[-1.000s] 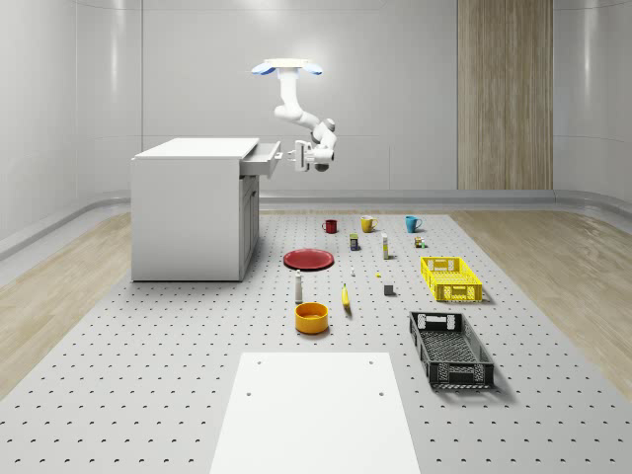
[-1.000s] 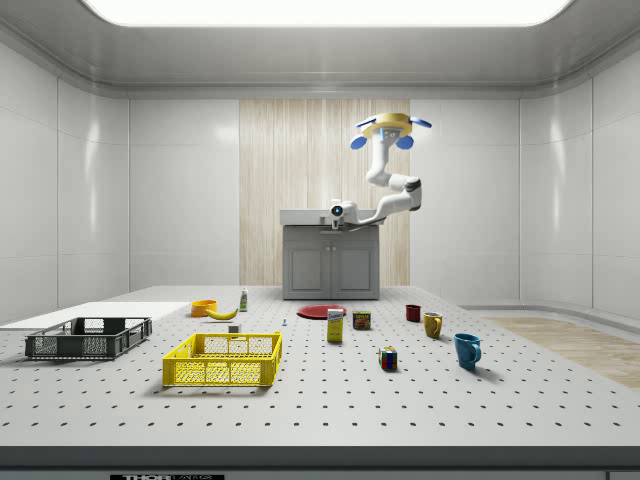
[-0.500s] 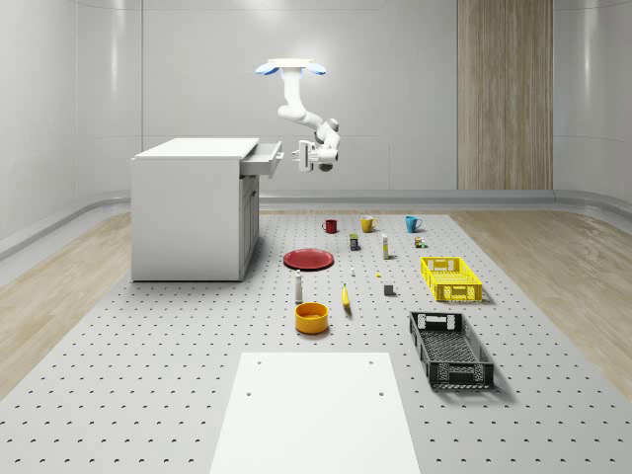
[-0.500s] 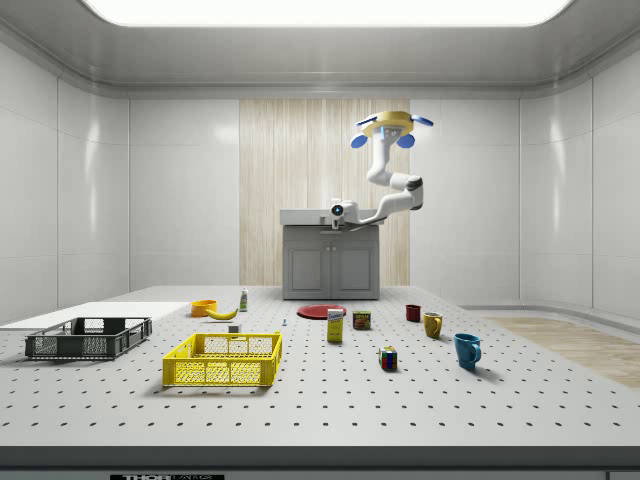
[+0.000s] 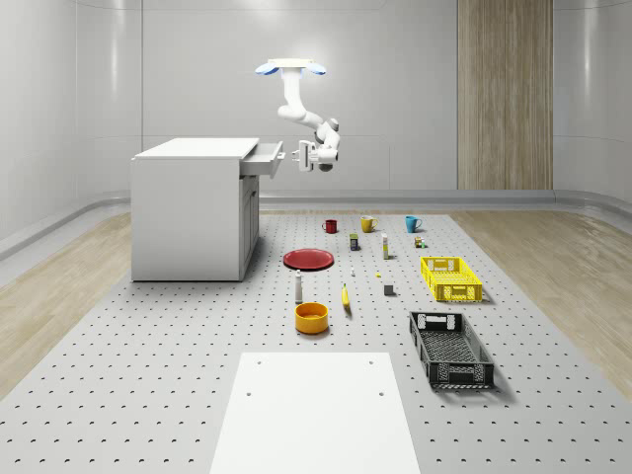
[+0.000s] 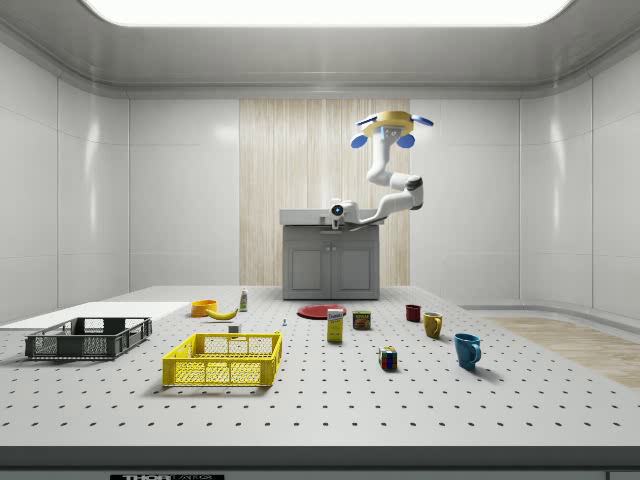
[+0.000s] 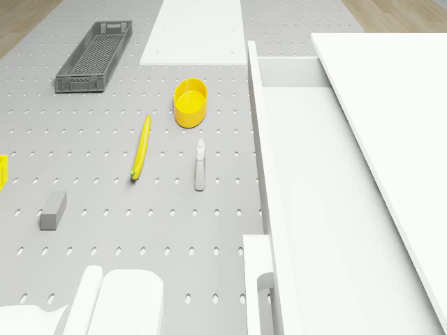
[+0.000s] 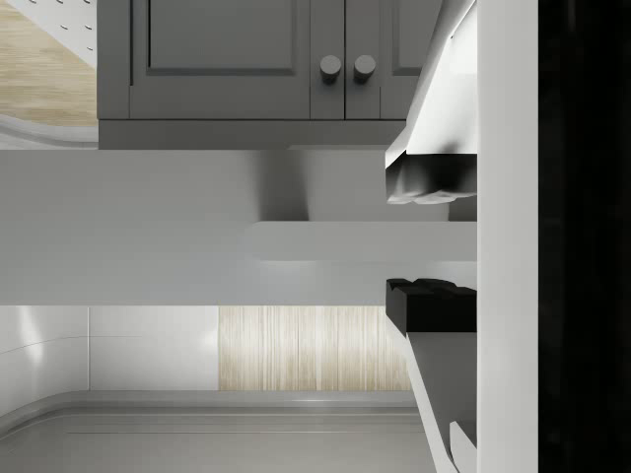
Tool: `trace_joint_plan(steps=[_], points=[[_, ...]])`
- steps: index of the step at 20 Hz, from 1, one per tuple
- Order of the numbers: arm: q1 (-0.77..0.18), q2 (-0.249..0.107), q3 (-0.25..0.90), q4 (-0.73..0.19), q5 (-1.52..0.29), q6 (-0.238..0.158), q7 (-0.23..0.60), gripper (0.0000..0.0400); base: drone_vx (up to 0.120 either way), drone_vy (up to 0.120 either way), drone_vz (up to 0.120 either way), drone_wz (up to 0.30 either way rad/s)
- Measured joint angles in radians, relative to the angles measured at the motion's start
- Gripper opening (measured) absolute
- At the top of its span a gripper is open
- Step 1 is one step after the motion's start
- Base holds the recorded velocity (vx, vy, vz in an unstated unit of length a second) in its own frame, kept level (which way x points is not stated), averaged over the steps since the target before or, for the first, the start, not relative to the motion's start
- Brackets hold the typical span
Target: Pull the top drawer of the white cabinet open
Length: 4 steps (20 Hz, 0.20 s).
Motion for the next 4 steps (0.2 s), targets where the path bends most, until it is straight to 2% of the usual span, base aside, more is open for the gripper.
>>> trace_joint_plan(steps=[4], points=[[0.001, -0.001, 0.000, 0.000, -0.001, 0.001, 0.001, 0.0111, 0.000, 0.000, 0.000, 0.000]])
